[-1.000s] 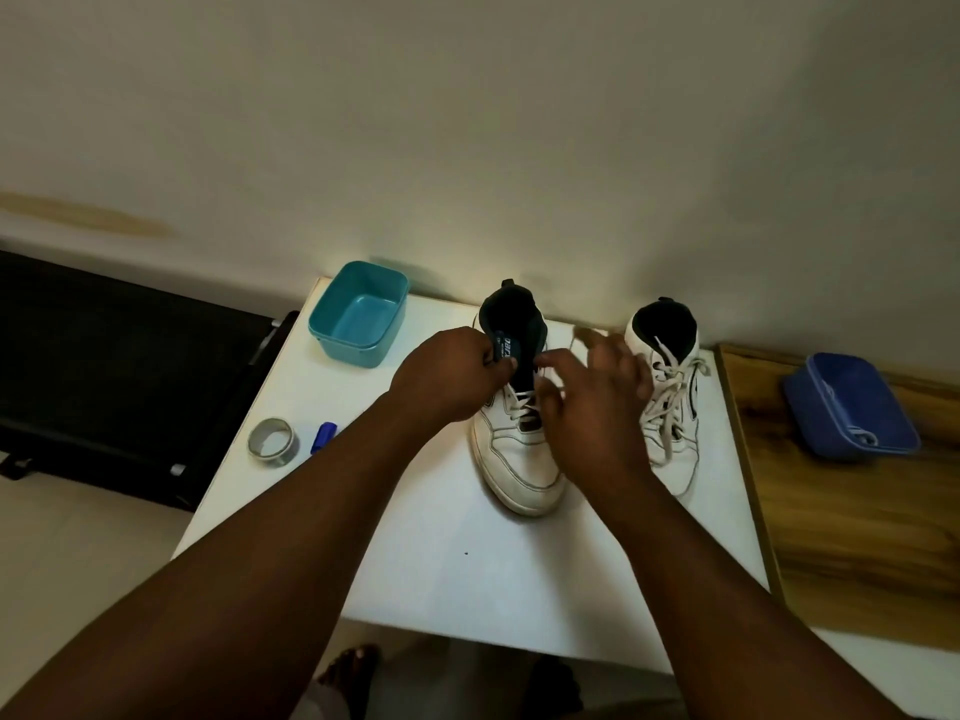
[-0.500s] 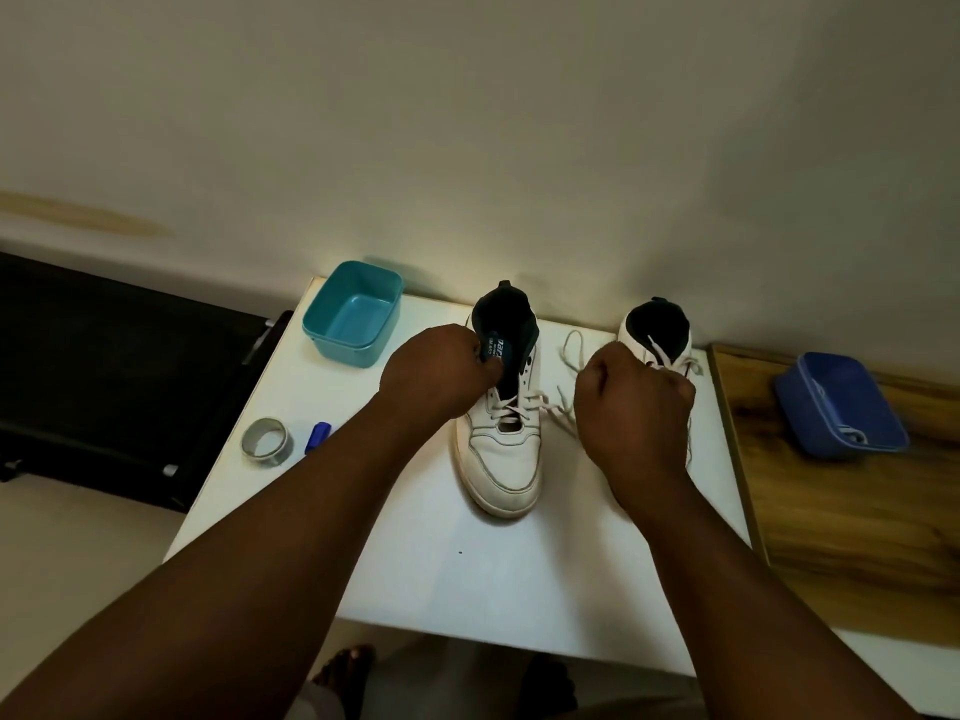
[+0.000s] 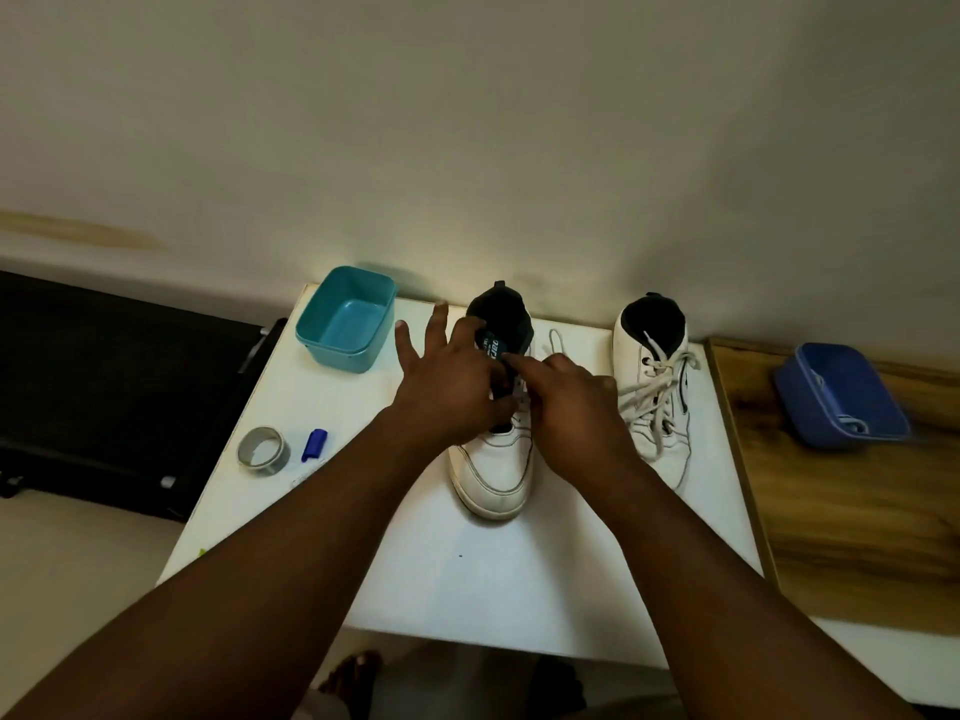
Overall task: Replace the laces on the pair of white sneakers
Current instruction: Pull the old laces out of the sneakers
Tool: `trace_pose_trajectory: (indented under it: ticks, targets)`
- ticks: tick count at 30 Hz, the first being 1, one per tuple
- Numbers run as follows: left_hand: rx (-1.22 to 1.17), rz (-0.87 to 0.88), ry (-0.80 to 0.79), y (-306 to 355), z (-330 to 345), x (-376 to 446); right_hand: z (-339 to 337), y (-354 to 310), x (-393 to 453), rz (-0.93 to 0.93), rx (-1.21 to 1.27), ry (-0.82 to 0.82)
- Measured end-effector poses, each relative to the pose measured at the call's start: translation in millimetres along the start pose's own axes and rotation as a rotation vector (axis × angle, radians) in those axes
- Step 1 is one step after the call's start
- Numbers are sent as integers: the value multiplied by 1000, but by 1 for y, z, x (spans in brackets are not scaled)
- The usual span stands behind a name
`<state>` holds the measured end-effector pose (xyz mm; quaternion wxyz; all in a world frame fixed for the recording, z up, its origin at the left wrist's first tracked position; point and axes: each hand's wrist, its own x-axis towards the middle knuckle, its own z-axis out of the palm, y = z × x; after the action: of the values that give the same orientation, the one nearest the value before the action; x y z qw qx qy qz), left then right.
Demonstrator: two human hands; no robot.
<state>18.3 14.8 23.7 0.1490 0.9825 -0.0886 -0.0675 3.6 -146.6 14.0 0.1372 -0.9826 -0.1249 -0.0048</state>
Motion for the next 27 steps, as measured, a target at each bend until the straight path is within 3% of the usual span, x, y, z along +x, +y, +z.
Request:
trace_pose_trajectory:
  ticks: [5, 10, 14, 17, 19, 21, 23, 27]
  targets:
    - [-73, -15, -51, -6, -9, 3, 7, 9, 3, -15, 104, 136]
    - [26, -79, 53, -1, -7, 2, 13, 10, 3, -19, 201, 210]
    - [105, 91, 67, 5, 6, -3, 12, 10, 2, -10, 226, 211]
    - [28, 81, 34, -6, -3, 1, 11, 12, 0, -17, 250, 196]
    - [-122, -52, 129, -9, -4, 0, 10, 12, -1, -25, 258, 206]
    - [-173, -243, 331, -10, -4, -2, 11, 9, -1, -38, 252, 210]
    - [-124, -257, 402, -8, -1, -5, 12, 5, 0, -53, 245, 204]
    - [23, 27, 144, -3, -1, -5, 12, 6, 0, -50, 247, 209]
